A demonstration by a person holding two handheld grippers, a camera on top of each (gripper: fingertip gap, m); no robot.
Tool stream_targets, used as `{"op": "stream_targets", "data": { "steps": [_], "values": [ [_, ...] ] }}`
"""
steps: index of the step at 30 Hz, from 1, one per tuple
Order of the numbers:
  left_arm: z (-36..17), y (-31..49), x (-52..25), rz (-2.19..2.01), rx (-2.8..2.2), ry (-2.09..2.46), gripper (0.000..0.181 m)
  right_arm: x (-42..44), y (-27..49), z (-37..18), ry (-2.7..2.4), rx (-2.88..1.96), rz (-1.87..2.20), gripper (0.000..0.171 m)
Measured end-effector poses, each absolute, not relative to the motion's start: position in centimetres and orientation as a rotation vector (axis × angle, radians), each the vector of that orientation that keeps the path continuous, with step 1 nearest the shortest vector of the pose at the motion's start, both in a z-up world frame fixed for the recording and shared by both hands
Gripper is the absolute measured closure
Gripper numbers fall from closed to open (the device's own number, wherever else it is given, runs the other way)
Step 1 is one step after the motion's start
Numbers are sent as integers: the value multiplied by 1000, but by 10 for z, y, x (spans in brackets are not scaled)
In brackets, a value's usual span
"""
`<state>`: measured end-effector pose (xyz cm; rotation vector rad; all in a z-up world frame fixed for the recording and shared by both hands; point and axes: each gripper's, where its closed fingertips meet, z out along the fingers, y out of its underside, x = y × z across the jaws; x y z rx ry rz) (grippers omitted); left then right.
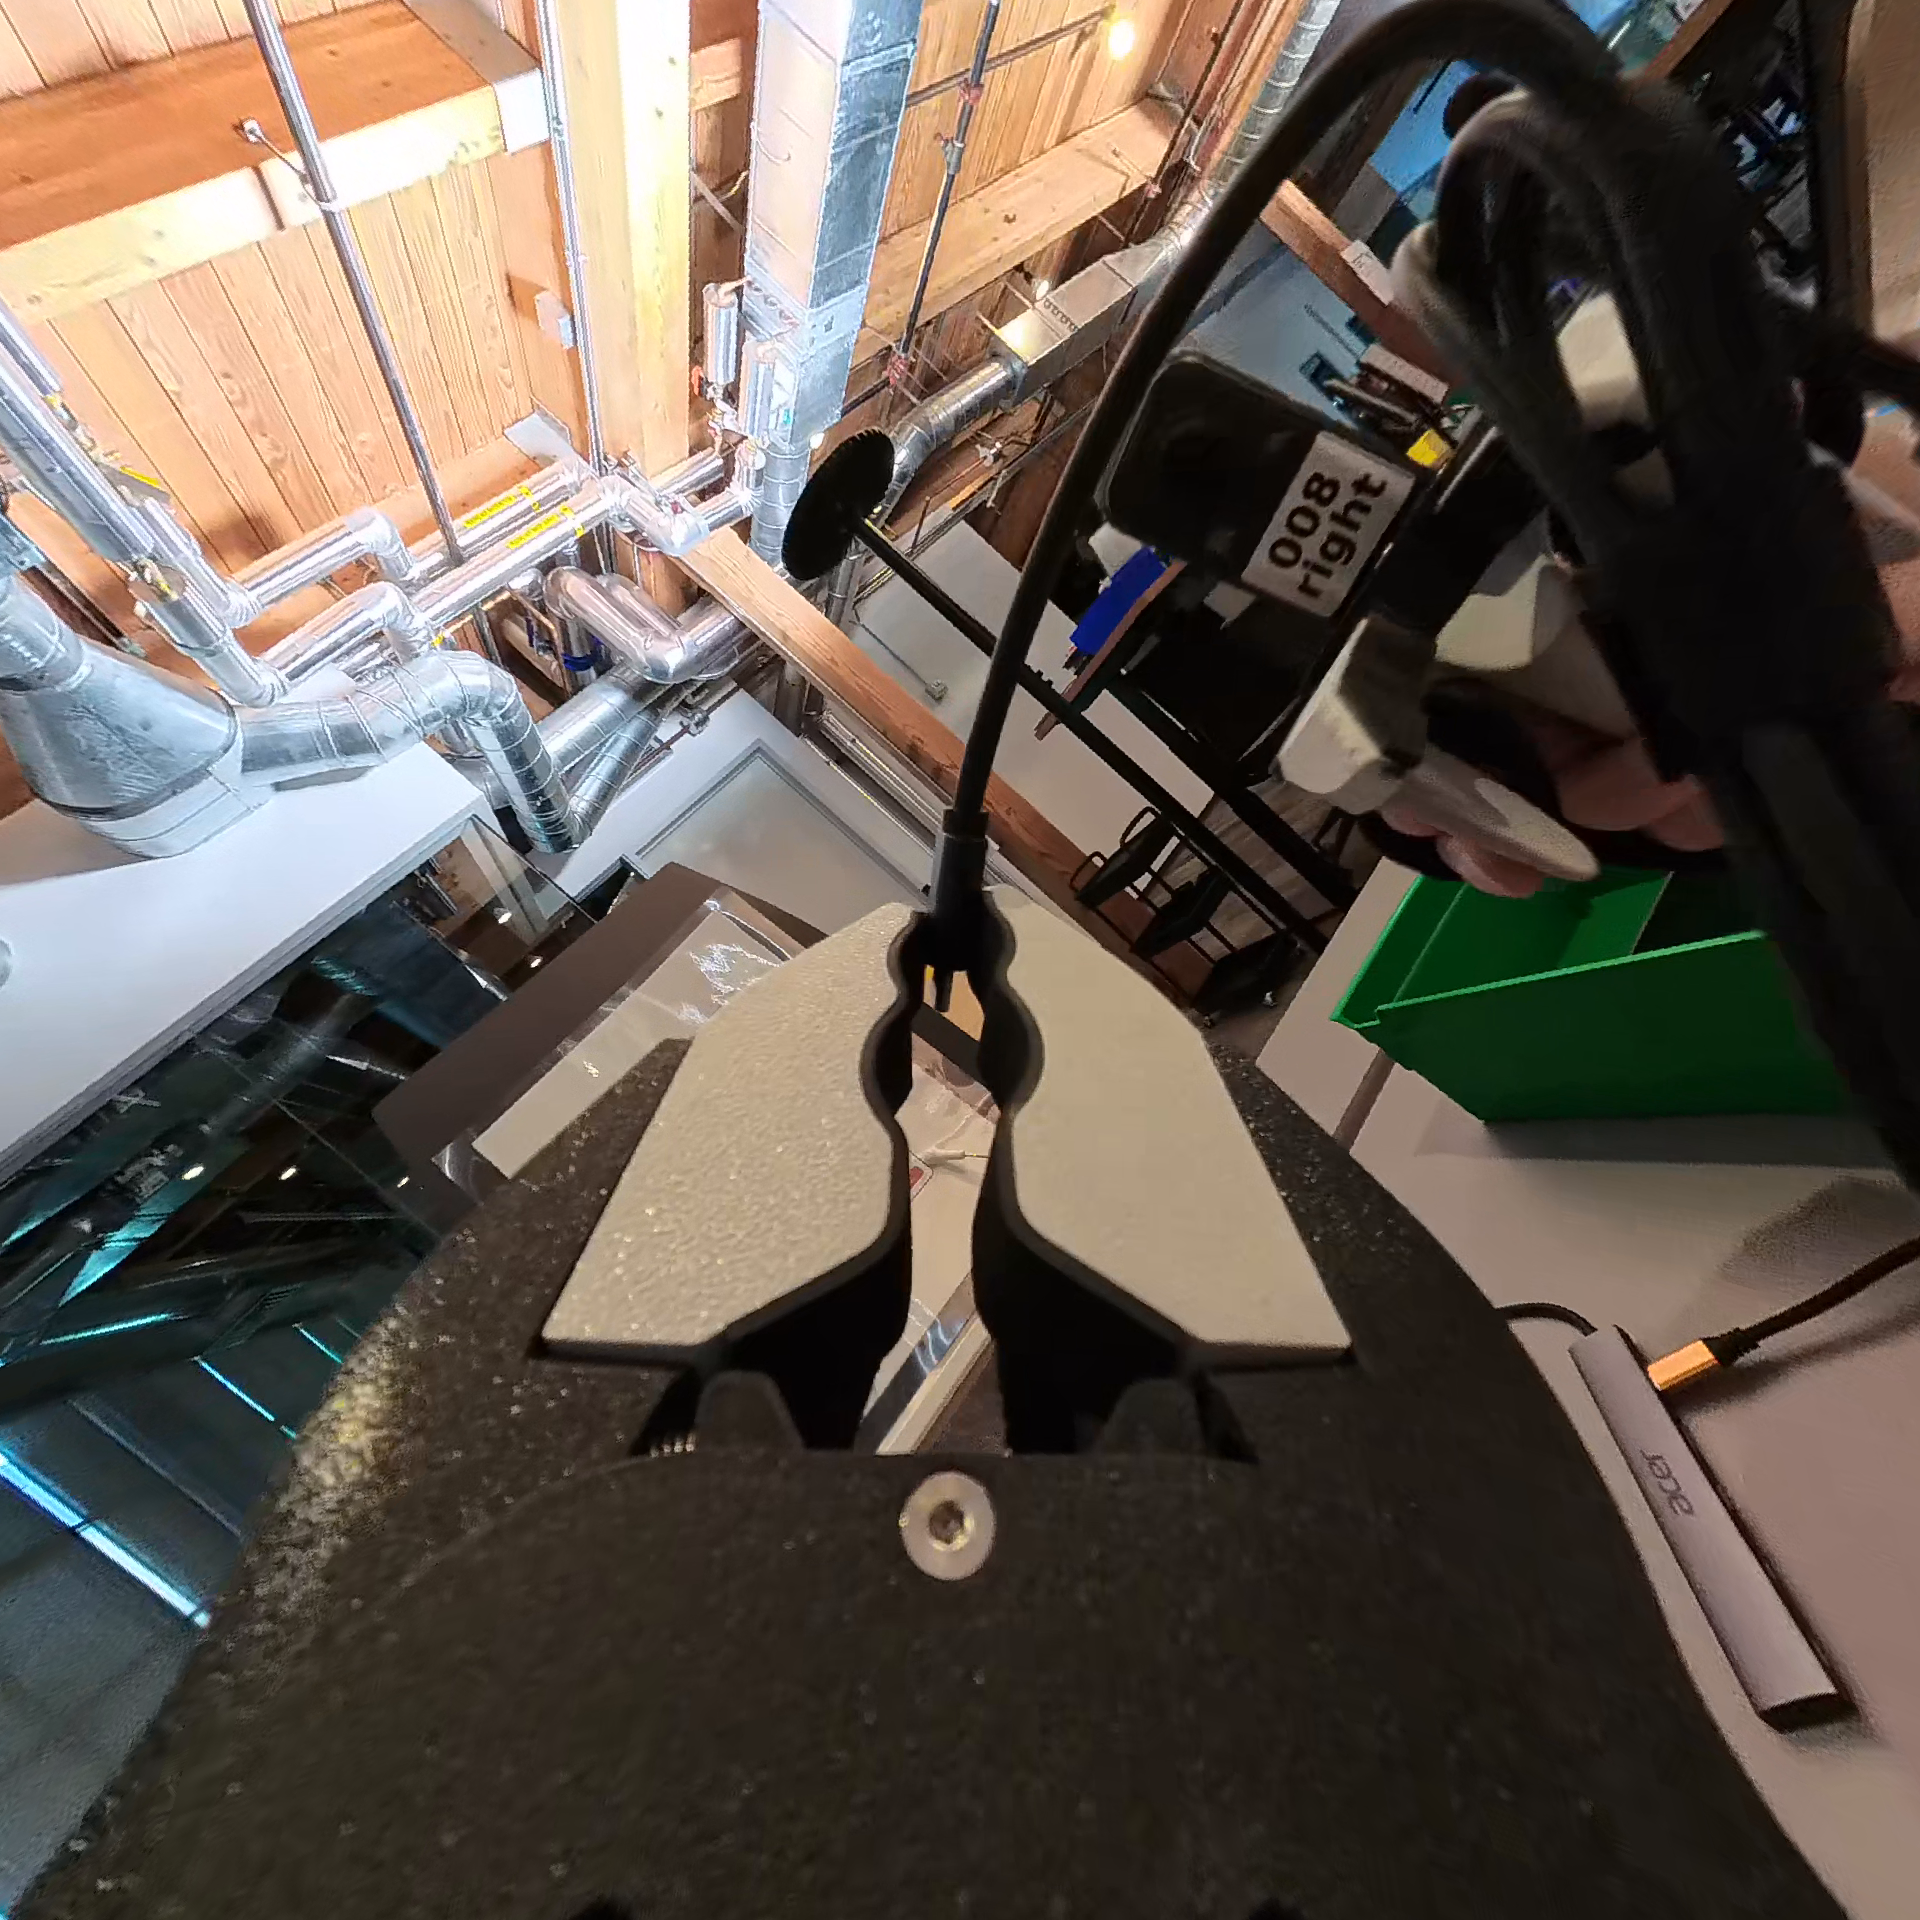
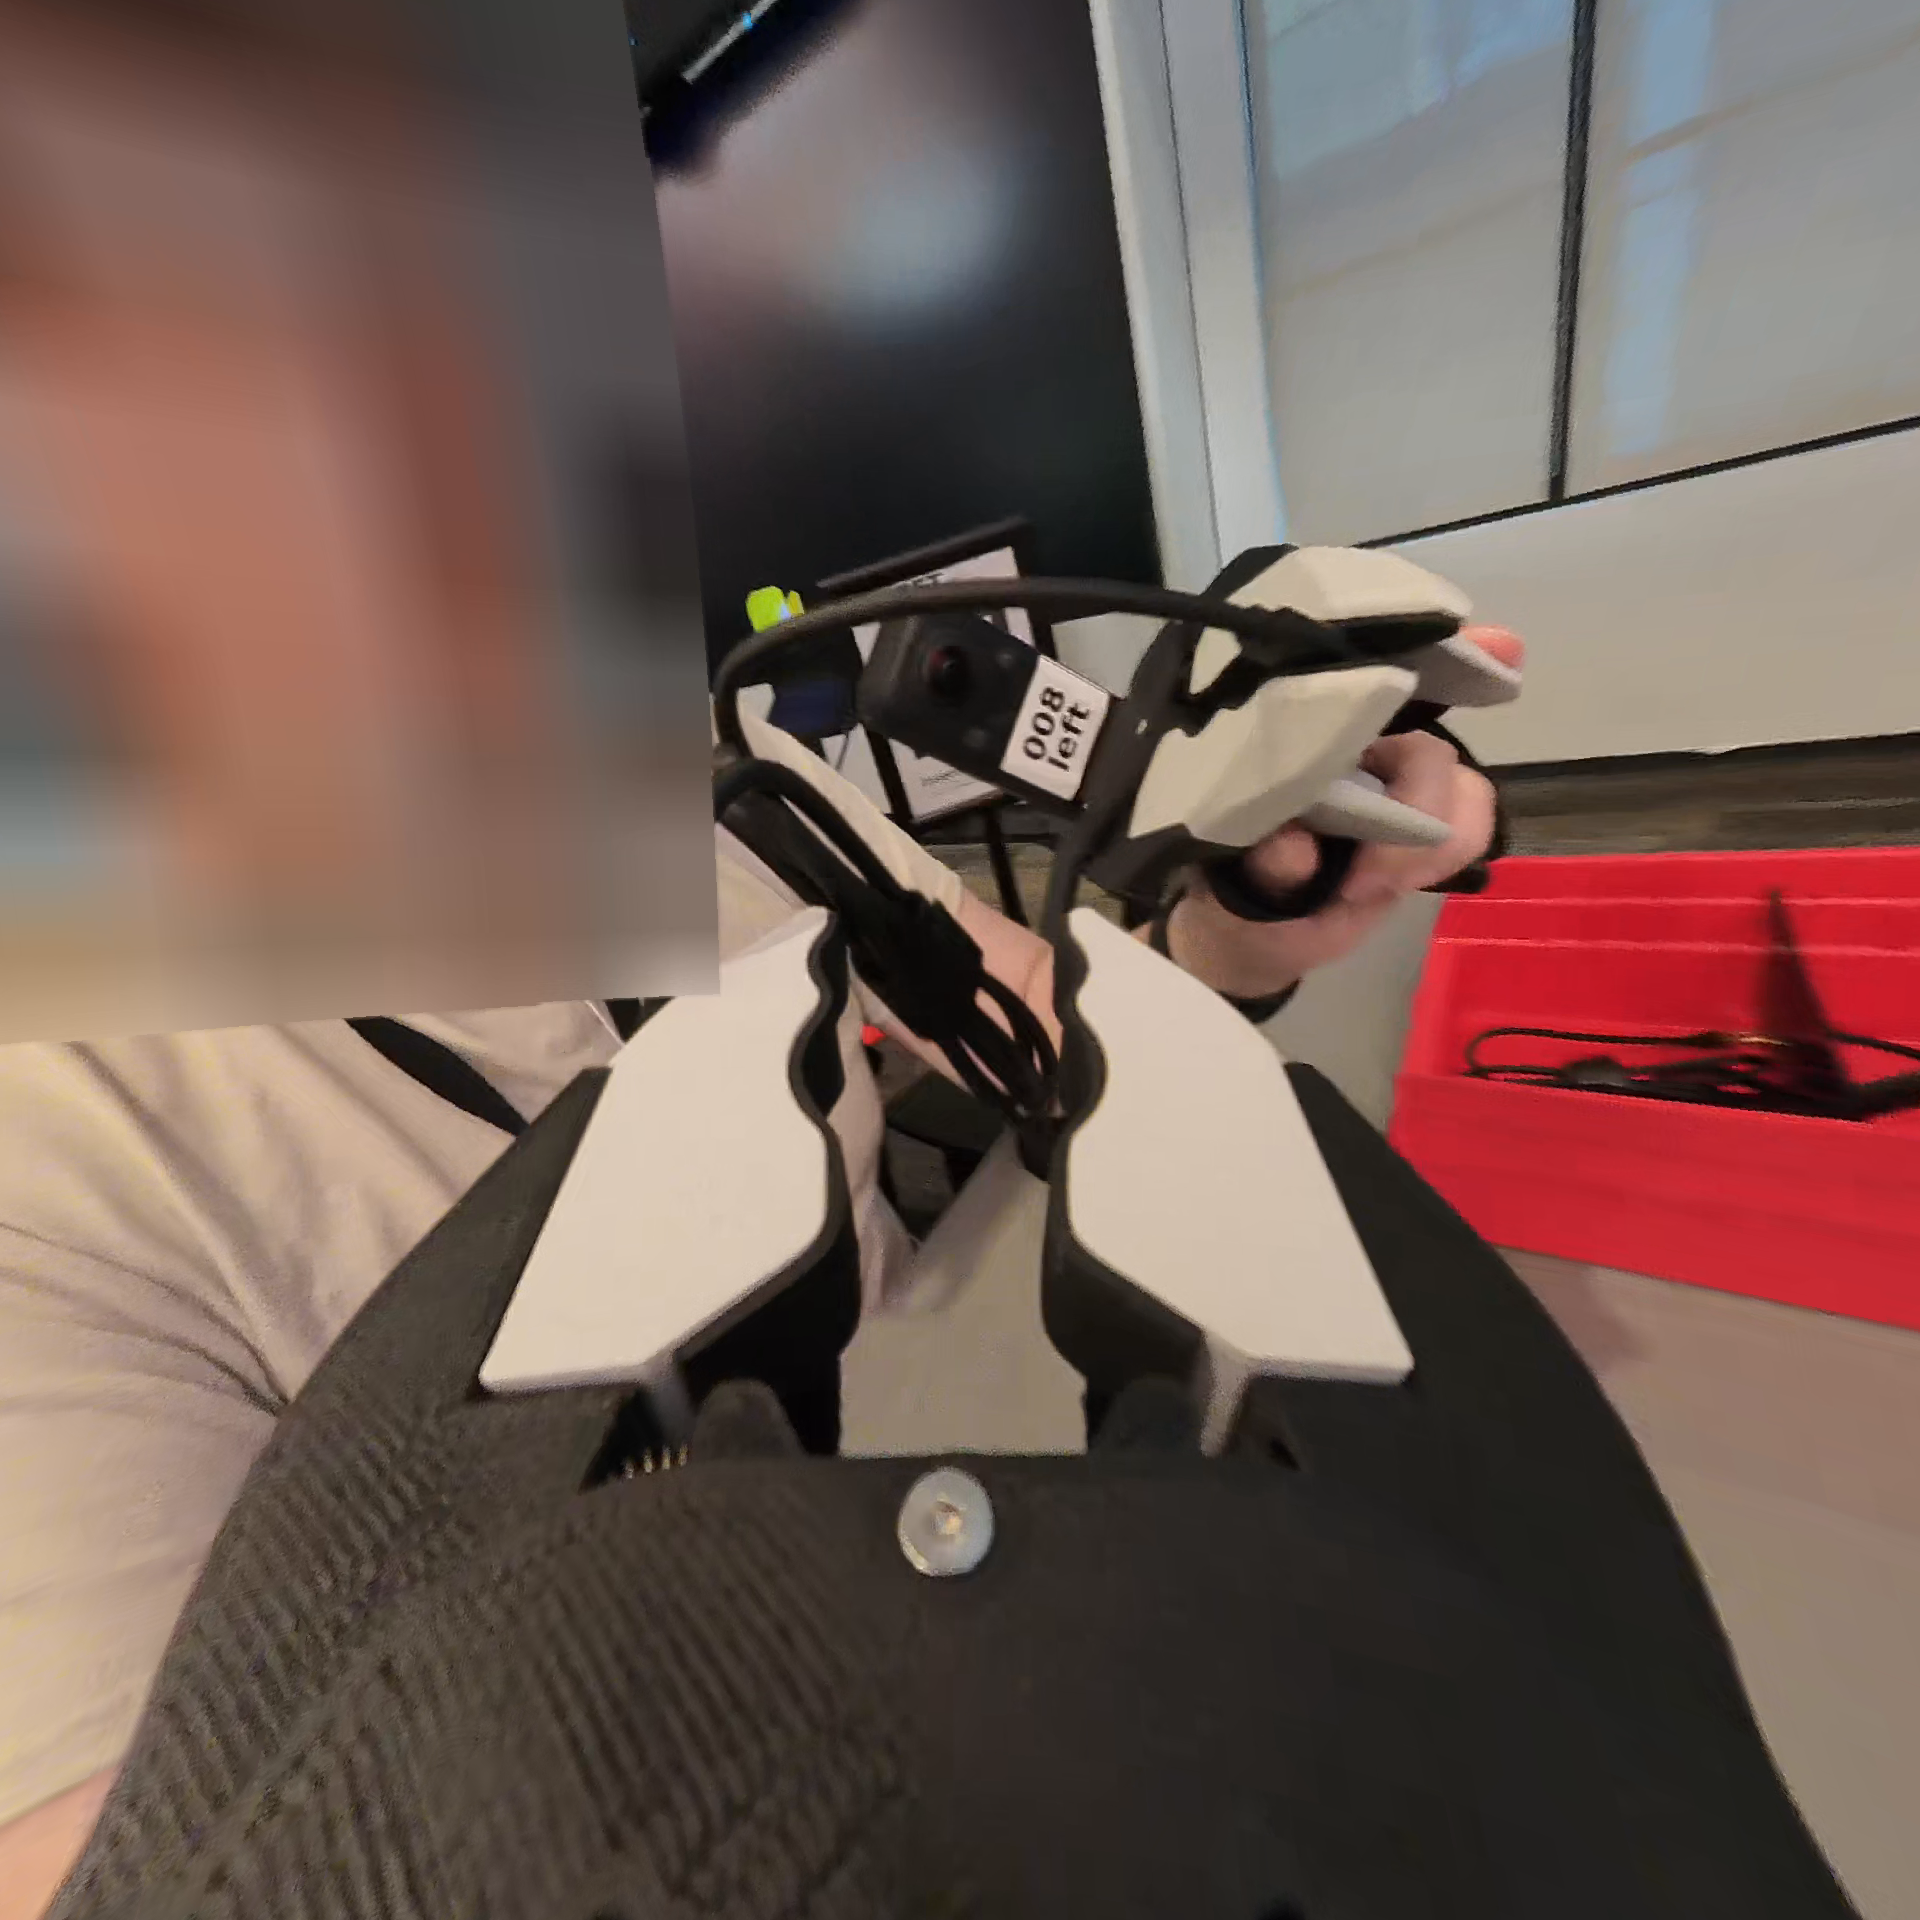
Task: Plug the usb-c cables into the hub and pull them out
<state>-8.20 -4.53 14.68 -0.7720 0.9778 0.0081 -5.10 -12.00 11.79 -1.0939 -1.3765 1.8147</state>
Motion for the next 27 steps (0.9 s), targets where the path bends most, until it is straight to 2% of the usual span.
{"op": "stream_targets", "data": {
  "steps": [7,13,19,27],
  "values": [
    [147,-48,-79,12,-766,974,174,-28,-84,117,-1224,-1178,1708,133],
    [146,-44,-79,72,-782,981,174,-28,-9,135,-834,-1255,1102,133],
    [141,-36,-80,127,-808,995,174,-68,-33,134,-991,-1239,796,141],
    [138,-33,-79,134,-837,1014,174,-83,-46,139,-1006,-1264,707,141]
  ]
}}
